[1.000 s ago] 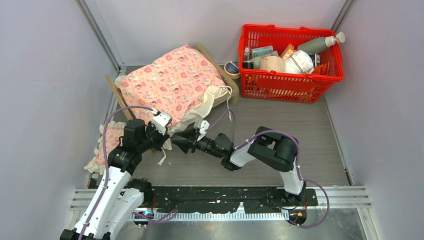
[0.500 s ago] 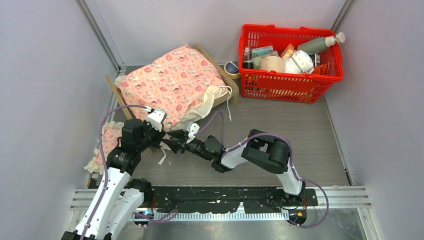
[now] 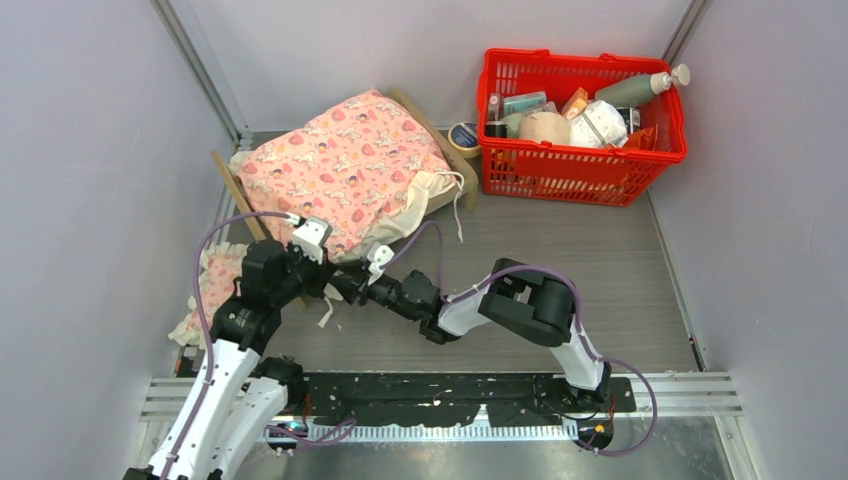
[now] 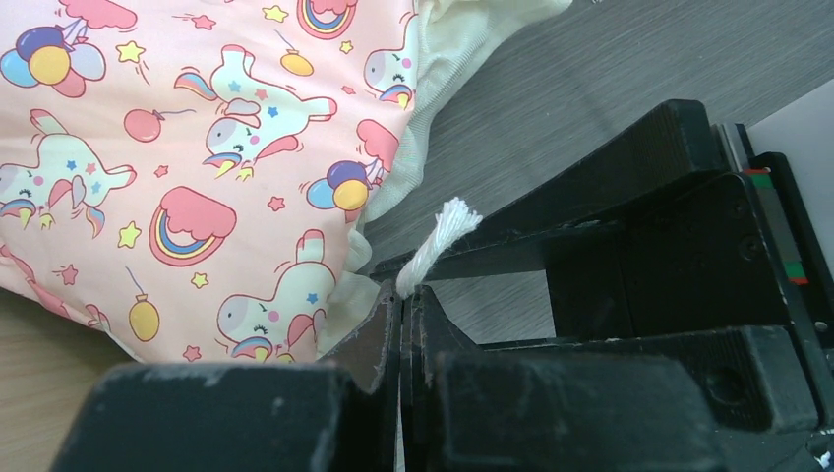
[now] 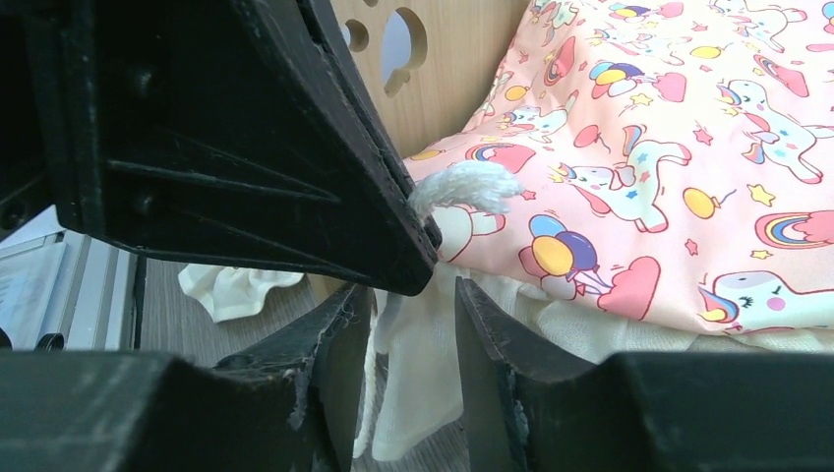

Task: Set up the pet bed
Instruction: Tie the ropes to the bed frame.

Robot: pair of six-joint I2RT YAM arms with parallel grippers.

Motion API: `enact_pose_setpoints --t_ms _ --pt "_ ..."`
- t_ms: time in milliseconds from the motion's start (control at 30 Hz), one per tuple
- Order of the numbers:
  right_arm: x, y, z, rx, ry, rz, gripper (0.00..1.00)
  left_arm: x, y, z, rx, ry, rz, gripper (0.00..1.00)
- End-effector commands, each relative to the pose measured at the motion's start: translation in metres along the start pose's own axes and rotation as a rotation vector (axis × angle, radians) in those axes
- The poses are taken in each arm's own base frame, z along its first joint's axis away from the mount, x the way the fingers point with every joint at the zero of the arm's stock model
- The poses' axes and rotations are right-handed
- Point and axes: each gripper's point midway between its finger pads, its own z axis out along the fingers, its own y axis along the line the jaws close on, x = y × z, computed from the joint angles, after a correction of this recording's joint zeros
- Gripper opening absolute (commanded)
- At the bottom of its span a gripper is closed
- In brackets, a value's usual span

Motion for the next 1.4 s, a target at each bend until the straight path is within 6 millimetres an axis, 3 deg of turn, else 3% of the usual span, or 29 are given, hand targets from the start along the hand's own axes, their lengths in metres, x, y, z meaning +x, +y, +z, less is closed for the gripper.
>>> enact_pose_setpoints --t_ms 0,167,233,267,300,367,400,467,500,533,567,600,667,700,767,867,933,1067,1167,1367 --pt "-0.032 0.004 0.012 0.011 -0.108 0.002 0.41 -0.011 -0.002 -0.002 0.001 -0.052 -0.019 0.0" --pt "-0.041 0.007 0.013 -0.005 -0.15 -0.015 0.25 -0.01 0.0 -0.002 -0.012 -0.058 -0.032 0.0" --pt "-0.044 0.007 0.012 0.001 -0.162 -0.009 0.28 -0.008 -0.001 -0.001 -0.015 -0.055 -0.054 0.0" --pt "-0.045 0.007 0.012 0.005 -0.164 -0.012 0.37 -0.008 0.0 -0.001 -0.018 -0.055 -0.063 0.0" --pt "-0.045 0.007 0.013 0.006 -0.163 -0.015 0.39 -0.008 0.0 -0.001 -0.019 -0.054 -0.068 0.0" --pt "-0.046 0.011 0.016 -0.012 -0.161 -0.033 0.32 -0.008 0.001 -0.001 -0.026 -0.053 -0.074 0.03" --pt "-0.047 0.012 0.016 -0.016 -0.165 -0.033 0.21 -0.008 0.001 -0.001 -0.031 -0.052 -0.078 0.03" --pt "-0.05 0.015 0.015 -0.021 -0.177 -0.031 0.13 -0.008 0.003 -0.002 -0.04 -0.05 -0.084 0.04" --pt "-0.05 0.015 0.015 -0.019 -0.179 -0.031 0.13 -0.007 0.003 -0.001 -0.043 -0.048 -0.088 0.05" --pt "-0.052 0.016 0.015 -0.015 -0.182 -0.029 0.18 -0.007 0.003 -0.001 -0.045 -0.049 -0.093 0.05" --pt "-0.052 0.014 0.015 0.0 -0.182 -0.027 0.31 -0.007 0.003 -0.002 -0.043 -0.05 -0.096 0.05" --pt "-0.052 0.013 0.015 0.006 -0.177 -0.027 0.35 -0.007 0.003 -0.001 -0.043 -0.049 -0.102 0.05" --pt "-0.053 0.014 0.017 0.005 -0.179 -0.05 0.32 -0.007 0.003 -0.001 -0.045 -0.054 -0.112 0.05" --pt "-0.054 0.015 0.016 0.006 -0.183 -0.061 0.22 -0.007 0.002 -0.002 -0.046 -0.056 -0.114 0.06" --pt "-0.055 0.016 0.015 0.009 -0.19 -0.076 0.08 -0.006 0.004 -0.003 -0.056 -0.056 -0.118 0.11" --pt "-0.05 0.025 0.015 -0.034 -0.151 -0.094 0.05 -0.01 0.005 -0.006 -0.067 -0.063 -0.116 0.41" --pt "-0.04 0.029 0.014 -0.062 -0.081 -0.112 0.05 -0.019 0.009 -0.011 -0.09 -0.074 -0.115 0.53" --pt "0.001 0.03 0.006 -0.102 0.143 -0.198 0.05 -0.041 0.044 -0.035 -0.319 -0.04 -0.178 0.59" --pt "0.036 0.029 -0.008 -0.132 0.316 -0.281 0.05 -0.045 0.063 -0.054 -0.461 0.012 -0.238 0.57" --pt "0.063 0.04 -0.017 -0.243 0.447 -0.393 0.05 -0.052 0.066 -0.067 -0.523 -0.065 -0.364 0.51"
